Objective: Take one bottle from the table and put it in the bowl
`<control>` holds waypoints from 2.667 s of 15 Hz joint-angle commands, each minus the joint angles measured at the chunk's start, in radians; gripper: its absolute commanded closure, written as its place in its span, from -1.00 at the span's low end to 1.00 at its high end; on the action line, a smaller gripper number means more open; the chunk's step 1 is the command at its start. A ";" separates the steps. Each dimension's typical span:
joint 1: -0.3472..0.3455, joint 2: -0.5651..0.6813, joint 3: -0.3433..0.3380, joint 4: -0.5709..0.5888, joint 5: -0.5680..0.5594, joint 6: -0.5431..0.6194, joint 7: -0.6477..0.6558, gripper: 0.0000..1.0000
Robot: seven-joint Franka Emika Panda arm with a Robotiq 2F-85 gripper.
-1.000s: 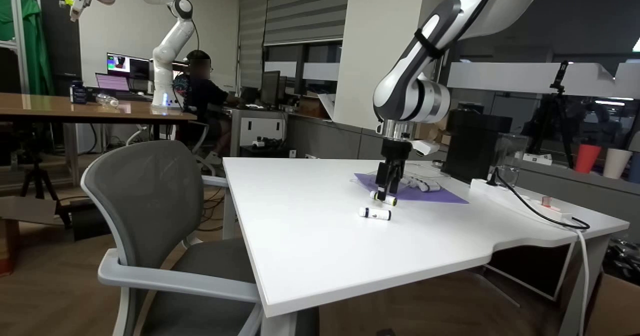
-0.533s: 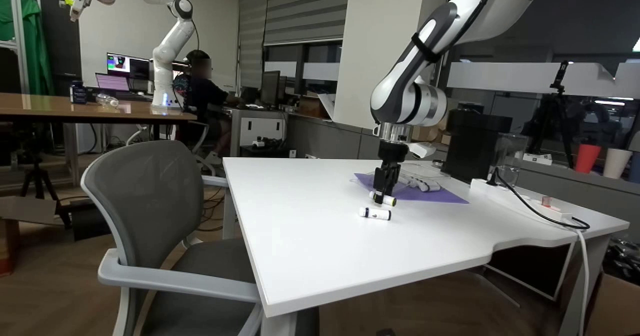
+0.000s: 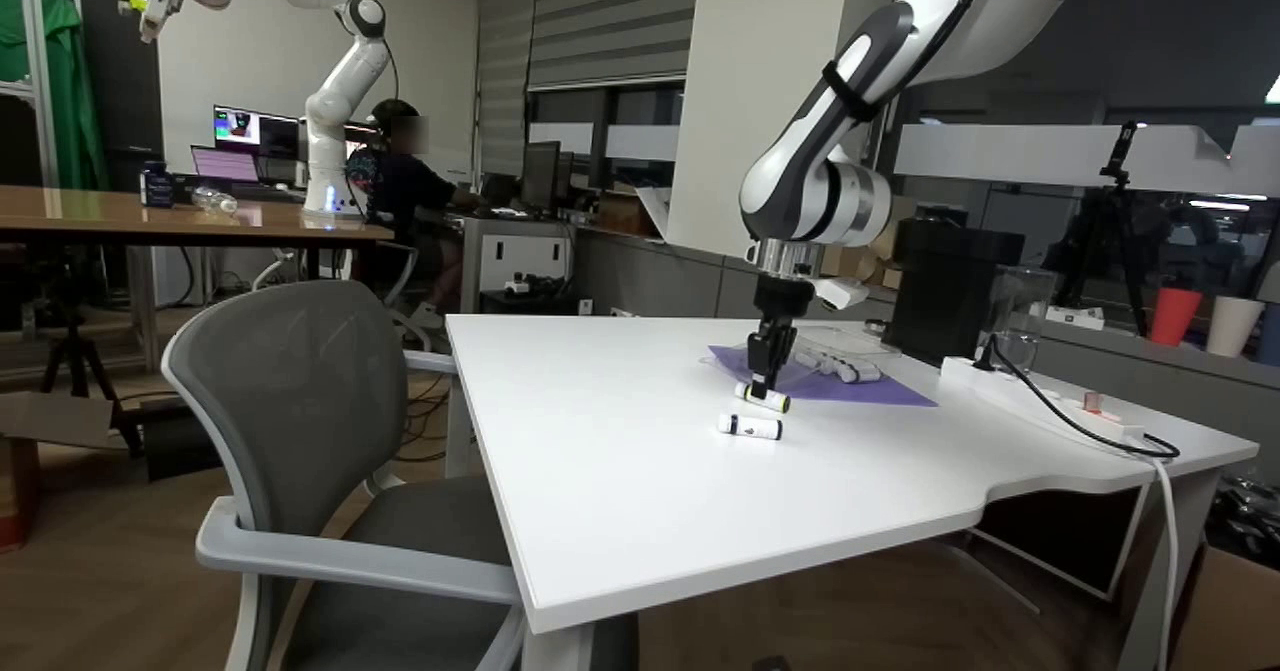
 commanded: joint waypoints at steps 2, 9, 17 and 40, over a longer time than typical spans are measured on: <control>-0.024 0.021 0.009 0.072 0.038 -0.054 0.000 0.87; -0.112 -0.023 0.050 0.268 0.195 -0.149 -0.007 0.87; -0.181 0.110 -0.054 0.607 0.245 -0.237 0.054 0.87; -0.182 0.429 -0.102 1.072 0.224 -0.432 0.209 -0.62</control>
